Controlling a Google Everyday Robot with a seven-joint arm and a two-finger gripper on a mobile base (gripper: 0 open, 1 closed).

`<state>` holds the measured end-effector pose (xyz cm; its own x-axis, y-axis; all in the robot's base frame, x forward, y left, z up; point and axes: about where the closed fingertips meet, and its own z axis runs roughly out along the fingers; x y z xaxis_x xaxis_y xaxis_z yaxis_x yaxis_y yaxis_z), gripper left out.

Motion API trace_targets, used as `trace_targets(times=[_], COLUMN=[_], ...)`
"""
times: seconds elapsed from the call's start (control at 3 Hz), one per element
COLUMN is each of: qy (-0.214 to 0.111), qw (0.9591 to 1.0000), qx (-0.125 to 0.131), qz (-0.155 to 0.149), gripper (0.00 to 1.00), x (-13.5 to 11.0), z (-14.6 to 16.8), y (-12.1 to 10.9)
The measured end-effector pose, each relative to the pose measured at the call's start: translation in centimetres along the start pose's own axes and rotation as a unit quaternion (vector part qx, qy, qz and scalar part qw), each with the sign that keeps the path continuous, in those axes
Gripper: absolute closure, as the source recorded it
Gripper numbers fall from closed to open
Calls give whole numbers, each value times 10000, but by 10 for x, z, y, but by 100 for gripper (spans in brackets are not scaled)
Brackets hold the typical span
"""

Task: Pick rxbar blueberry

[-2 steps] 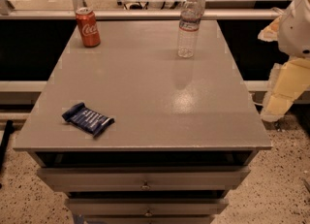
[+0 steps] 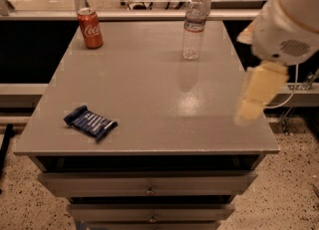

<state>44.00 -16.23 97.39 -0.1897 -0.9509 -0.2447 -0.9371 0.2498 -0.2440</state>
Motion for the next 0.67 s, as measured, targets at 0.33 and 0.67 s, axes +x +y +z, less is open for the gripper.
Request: trace_targets(times=[0.33,0.67], qy=[-210,-210], qw=[9996,9996], qx=[-173,-172], qz=[32,32], gripper=[0,0], x=[-48,-48], z=[16,16], y=[18,18])
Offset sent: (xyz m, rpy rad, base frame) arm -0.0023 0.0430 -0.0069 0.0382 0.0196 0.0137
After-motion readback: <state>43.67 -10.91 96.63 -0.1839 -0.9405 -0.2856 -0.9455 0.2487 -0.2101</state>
